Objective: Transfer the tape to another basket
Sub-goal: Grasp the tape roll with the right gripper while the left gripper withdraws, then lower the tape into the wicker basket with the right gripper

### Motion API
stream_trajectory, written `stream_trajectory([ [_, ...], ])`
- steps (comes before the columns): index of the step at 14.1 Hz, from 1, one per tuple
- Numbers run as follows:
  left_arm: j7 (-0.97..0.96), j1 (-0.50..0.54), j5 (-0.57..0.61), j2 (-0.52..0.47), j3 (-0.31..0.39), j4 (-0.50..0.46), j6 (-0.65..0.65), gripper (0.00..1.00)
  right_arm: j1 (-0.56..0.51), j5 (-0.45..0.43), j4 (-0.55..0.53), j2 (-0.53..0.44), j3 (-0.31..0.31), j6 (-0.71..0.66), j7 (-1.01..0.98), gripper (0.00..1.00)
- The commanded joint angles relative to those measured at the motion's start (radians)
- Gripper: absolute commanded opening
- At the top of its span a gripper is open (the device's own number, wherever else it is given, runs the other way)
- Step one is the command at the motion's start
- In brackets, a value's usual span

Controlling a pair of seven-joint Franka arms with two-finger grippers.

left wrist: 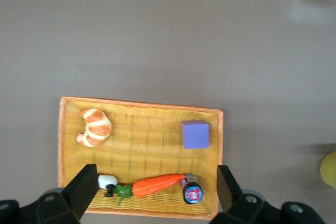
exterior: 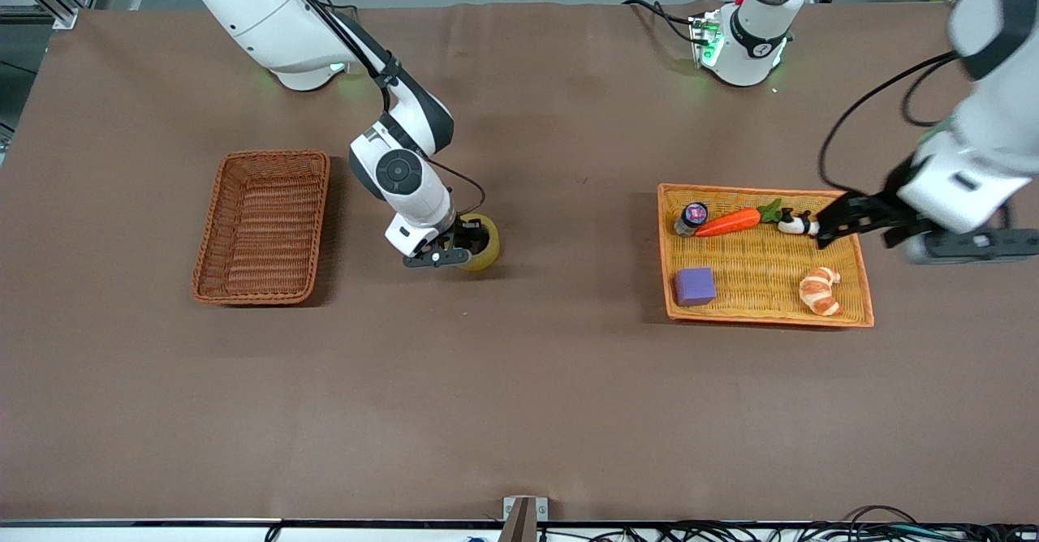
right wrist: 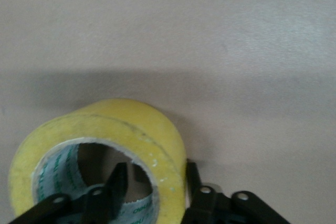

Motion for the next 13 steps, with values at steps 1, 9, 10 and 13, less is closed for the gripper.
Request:
stream_trajectory([
  [1, 0.09, -0.007, -0.024, -0.061, 0.062, -0.041, 0.0, 1.0, -0.019, -0.011, 0.011, -0.016, 0.013, -0.011, 0.06, 0.0],
  [9, 0.168, -0.031, -0.013, -0.072, 0.16, -0.026, -0.101, 1.0, -0.209, -0.005, 0.082, -0.333, -0.025, -0.433, -0.132, 0.01],
  [10, 0.167, -0.031, -0.014, -0.074, 0.16, -0.026, -0.116, 1.0, -0.213, -0.004, 0.074, -0.373, -0.069, -0.474, -0.216, 0.02],
  [13, 0.162, -0.036, -0.013, -0.074, 0.157, -0.027, -0.133, 1.0, -0.215, -0.004, -0.008, -0.467, -0.186, -0.482, -0.376, 0.0],
])
